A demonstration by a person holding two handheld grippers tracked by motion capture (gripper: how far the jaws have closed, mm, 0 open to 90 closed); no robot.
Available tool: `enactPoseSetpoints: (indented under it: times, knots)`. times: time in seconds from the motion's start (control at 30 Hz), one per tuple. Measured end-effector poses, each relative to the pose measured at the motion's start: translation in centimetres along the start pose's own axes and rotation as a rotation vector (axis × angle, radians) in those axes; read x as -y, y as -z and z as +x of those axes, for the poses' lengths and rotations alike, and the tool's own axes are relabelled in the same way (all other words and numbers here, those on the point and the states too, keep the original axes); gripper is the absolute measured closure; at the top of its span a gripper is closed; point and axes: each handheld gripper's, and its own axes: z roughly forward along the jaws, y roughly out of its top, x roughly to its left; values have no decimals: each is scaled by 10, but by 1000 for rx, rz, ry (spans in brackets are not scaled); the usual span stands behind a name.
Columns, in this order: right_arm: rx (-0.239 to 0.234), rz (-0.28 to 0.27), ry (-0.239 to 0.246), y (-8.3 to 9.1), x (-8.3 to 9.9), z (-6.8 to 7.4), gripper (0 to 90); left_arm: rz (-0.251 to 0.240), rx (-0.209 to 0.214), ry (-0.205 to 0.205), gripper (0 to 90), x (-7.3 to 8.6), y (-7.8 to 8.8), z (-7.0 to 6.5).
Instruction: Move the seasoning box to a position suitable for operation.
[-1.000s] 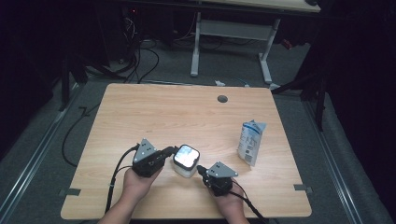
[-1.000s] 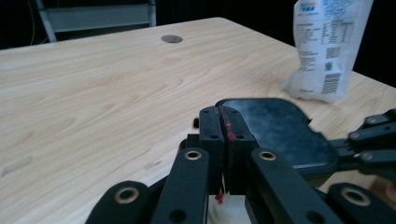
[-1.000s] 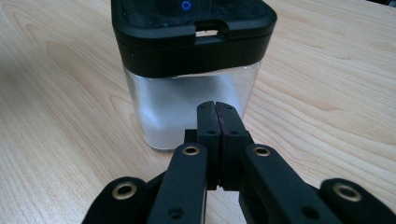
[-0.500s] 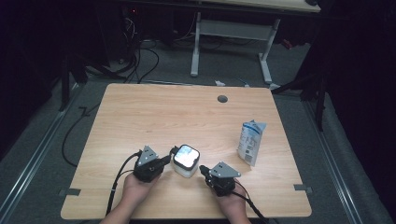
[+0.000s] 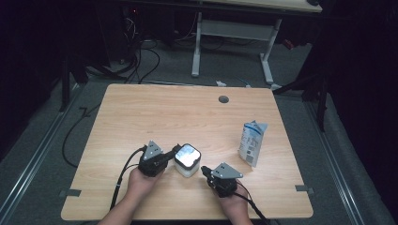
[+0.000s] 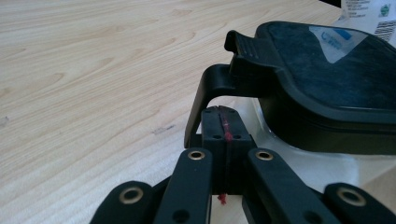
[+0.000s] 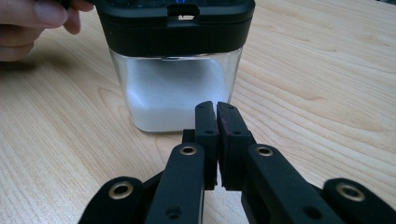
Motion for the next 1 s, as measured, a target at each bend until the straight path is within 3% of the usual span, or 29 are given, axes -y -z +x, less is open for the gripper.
enactPoseSetpoints:
  times: [0.33, 0.67, 0.8, 1.0]
  knots:
    - [5, 3, -5, 0, 1, -1, 876, -19, 30, 5, 900, -9, -14, 9]
    - [8, 7, -2, -1, 1, -1, 877, -19, 24, -1, 900, -22, -29, 13]
    - [10, 8, -3, 0, 2, -2, 877, -22, 12, 1, 900, -22, -26, 14]
    - [8, 10, -9, -1, 2, -2, 877, -24, -14, -4, 891, -15, -10, 17]
